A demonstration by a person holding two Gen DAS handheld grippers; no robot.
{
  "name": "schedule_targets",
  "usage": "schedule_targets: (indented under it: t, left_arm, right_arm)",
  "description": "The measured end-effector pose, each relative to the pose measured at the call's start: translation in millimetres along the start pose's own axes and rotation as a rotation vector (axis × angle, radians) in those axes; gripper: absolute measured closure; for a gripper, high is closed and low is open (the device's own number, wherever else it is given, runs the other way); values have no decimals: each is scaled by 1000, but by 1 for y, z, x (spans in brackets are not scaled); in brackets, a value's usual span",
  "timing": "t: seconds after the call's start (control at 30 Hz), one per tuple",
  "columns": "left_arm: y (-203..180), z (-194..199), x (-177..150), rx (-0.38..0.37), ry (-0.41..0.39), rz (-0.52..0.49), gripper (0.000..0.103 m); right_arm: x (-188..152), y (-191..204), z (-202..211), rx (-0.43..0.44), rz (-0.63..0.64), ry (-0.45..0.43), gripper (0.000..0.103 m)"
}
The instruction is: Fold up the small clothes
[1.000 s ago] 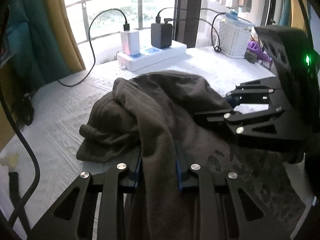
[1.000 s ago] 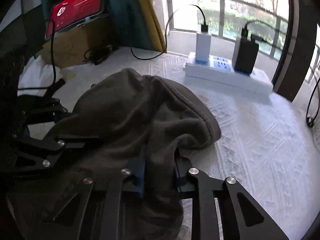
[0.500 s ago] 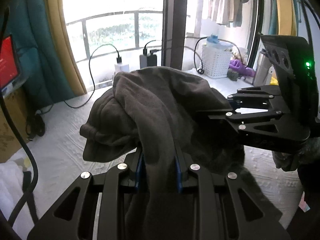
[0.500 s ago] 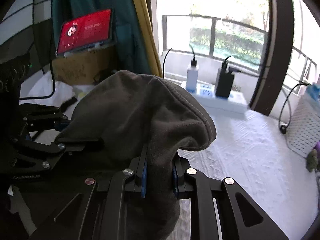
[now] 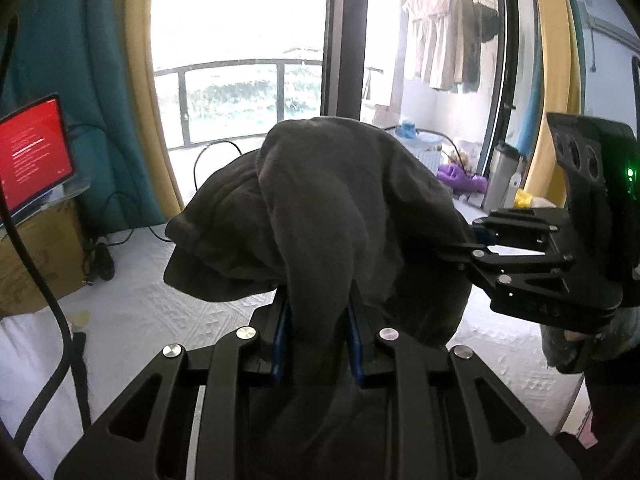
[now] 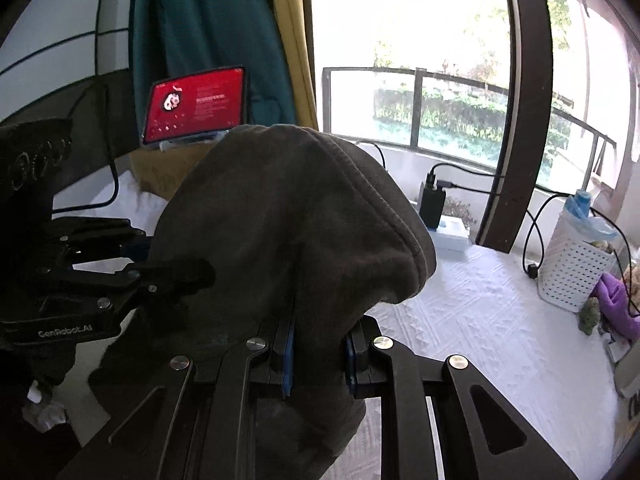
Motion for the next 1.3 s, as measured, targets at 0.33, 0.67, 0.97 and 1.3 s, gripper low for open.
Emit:
schedule_targets:
  t: [0.33, 0.67, 0.97, 1.3]
  left_arm:
    - [-14, 51, 6, 28, -83, -23, 80]
    - [-12, 94, 9, 49, -161, -40, 80]
    - [-1, 133, 4, 85, -228, -33, 80]
    - [21, 172, -4, 158, -283, -10, 80]
  right_arm:
    - [10, 16, 49, -1, -3, -77, 84]
    - [26, 48, 92, -9, 63, -156, 84]
    - [40, 89, 126, 1, 135, -231, 84]
    - [52, 130, 137, 69, 195, -260, 84]
Point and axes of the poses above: each gripper's, at about its wrist camera, not at the fingertips, and z roughly against the way its jaws point, y to its left, x to its top, the point moved 5 cm from there along -z, roughly the way its jaws point, and after that the axes turned 1 degree about -z, right-handed, at the moved point
